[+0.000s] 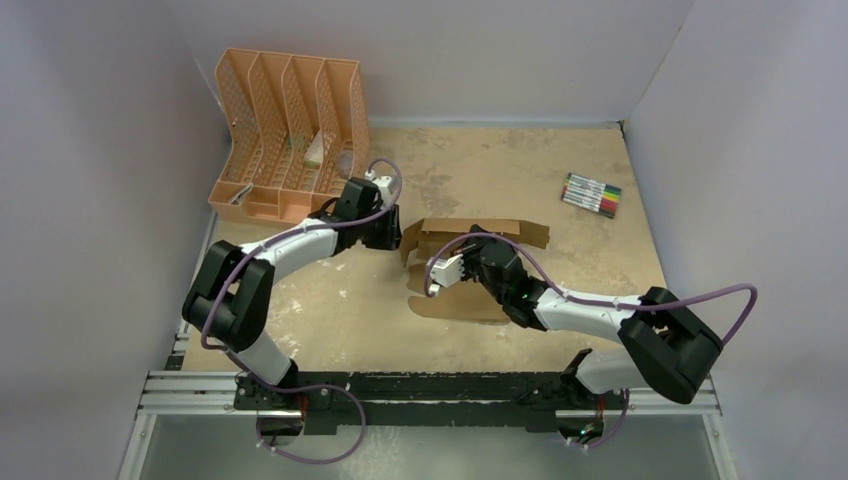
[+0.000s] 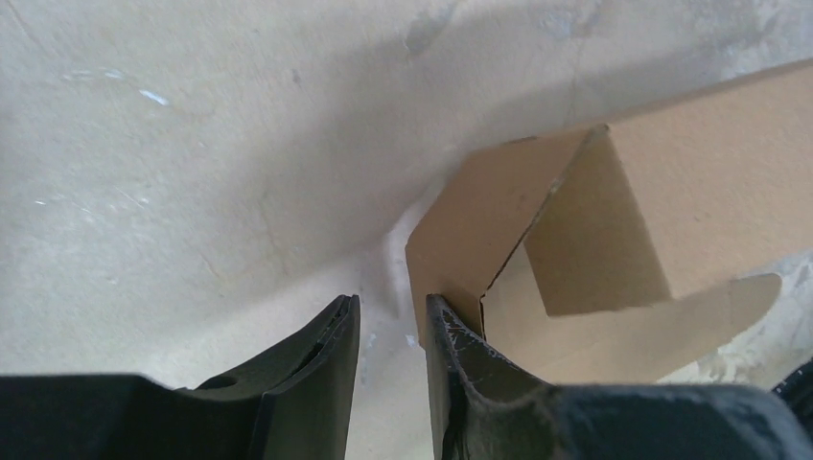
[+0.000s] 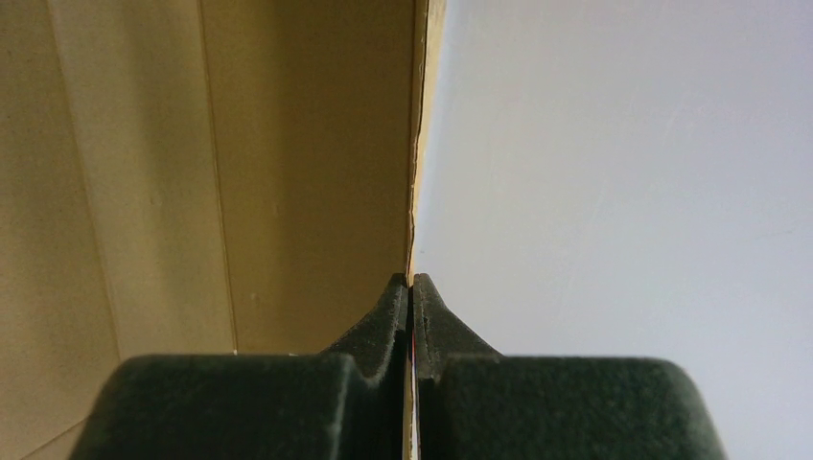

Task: Fold the paper box

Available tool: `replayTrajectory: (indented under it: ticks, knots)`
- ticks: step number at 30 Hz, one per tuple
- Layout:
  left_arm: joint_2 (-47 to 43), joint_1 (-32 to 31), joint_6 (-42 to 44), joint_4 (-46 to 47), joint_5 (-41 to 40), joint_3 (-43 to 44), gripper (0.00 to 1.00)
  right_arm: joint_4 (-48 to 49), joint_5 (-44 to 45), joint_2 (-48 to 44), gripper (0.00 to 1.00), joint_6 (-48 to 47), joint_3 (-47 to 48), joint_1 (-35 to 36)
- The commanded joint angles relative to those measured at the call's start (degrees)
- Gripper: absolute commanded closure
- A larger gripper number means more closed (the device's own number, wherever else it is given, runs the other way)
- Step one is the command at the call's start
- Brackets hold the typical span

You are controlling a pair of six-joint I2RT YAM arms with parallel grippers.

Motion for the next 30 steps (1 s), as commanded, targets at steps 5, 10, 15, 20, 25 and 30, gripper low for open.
replayTrajectory:
  ticks: [5,10,15,20,25,30]
  knots:
    - [-4.46,-4.37,-3.74,7.34,1.91,-3.69,0.69,2.34,-0.15,0.17,1.0,-1.91,-0.81,1.61]
    - [-5.45,-6.75,-4.32,12.97,1.92,-5.81,0.69,2.15,-0.16,0.43,1.0,-1.84,-0.98,2.32]
    - [-5.36,-7.87,-4.15,18.13,0.5,-8.02,0.68,1.8,-0.4,0.29,1.0,-1.82,-1.27,2.8]
    - [-5.36,-8.19,-5.57,27.99,-1.13,-12.54,0.68,0.26,-0.73,-0.36,1.0,-0.55,-1.33,3.56]
    - [-6.58,-9.65,-5.24,36.82,-7.64,-17.6,0.65,-1.76,-1.12,-0.65,1.0,0.67,-1.31,4.62]
    - [-6.34,-10.03,-5.21,43.99,-11.39,-21.11,0.63,-3.38,-1.26,-0.53,1.0,0.1,-1.44,5.4]
